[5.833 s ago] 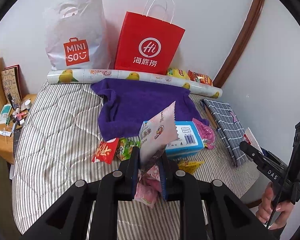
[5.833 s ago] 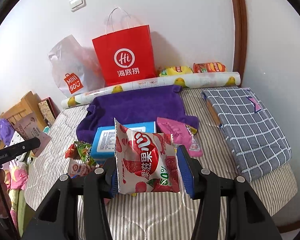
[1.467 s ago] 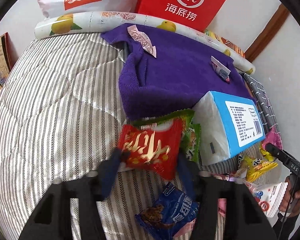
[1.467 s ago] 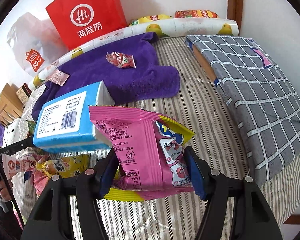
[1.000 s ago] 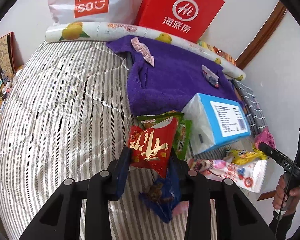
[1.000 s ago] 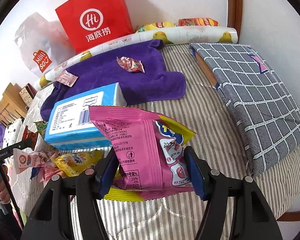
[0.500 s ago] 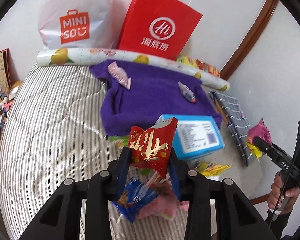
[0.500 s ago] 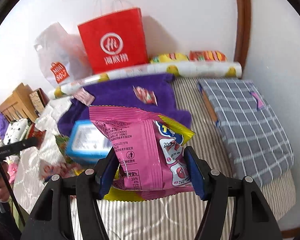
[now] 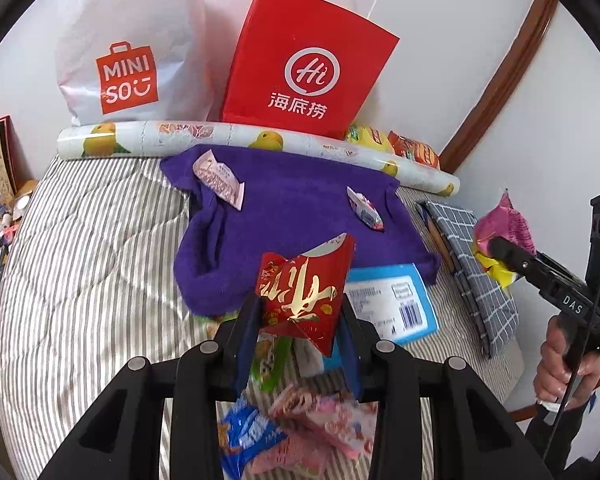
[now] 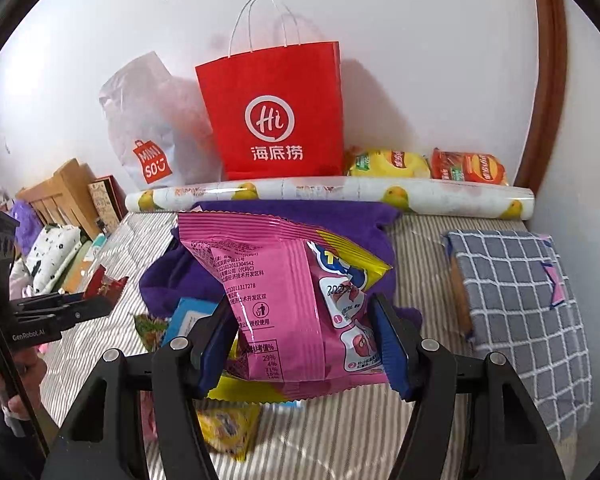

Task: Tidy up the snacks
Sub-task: 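Carry the pink bag and red packet over the purple towel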

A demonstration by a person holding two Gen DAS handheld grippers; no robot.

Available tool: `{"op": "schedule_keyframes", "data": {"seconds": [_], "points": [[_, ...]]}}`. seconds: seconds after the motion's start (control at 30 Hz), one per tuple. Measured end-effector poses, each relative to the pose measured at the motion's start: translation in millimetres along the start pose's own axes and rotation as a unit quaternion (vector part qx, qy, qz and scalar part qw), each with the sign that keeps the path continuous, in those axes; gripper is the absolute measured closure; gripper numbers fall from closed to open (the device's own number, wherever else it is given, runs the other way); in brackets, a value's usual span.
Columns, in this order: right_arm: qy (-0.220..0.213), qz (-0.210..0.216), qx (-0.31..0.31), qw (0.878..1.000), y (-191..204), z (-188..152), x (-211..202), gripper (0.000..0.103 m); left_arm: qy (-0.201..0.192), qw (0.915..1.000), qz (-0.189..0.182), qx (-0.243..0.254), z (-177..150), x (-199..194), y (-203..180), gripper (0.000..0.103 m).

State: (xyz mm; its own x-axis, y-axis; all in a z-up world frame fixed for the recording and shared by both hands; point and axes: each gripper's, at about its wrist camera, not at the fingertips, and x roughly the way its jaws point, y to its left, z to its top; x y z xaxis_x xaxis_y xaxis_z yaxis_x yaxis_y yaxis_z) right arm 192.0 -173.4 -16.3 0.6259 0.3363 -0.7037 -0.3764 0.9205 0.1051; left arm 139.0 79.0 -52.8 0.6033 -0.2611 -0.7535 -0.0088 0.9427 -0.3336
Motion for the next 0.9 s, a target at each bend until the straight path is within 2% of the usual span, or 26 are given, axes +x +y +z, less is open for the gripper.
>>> {"op": "schedule_keyframes", "data": {"seconds": [0.27, 0.47, 0.7, 0.83, 0.9], "points": [[-0.009, -0.011, 0.031, 0.999, -10, 21, 46, 0.039, -0.016, 0.9995, 0.028, -0.006, 37, 26, 9, 0.068], [0.003, -0.004, 0.051, 0.999, -21, 34, 95, 0.039, -0.024, 0.9990, 0.038, -0.002, 59, 50, 12, 0.068], [0.021, 0.013, 0.039, 0.999, -26, 30, 137, 0.039, -0.017, 0.9992, 0.033, -0.014, 70, 86, 26, 0.068], [0.030, 0.016, 0.042, 0.999, -30, 23, 146, 0.039, -0.011, 0.9992, 0.036, -0.015, 70, 105, 31, 0.068], [0.032, 0.034, 0.050, 0.998, -33, 19, 144, 0.039, -0.003, 0.9990, 0.040, -0.018, 66, 113, 34, 0.068]]}}
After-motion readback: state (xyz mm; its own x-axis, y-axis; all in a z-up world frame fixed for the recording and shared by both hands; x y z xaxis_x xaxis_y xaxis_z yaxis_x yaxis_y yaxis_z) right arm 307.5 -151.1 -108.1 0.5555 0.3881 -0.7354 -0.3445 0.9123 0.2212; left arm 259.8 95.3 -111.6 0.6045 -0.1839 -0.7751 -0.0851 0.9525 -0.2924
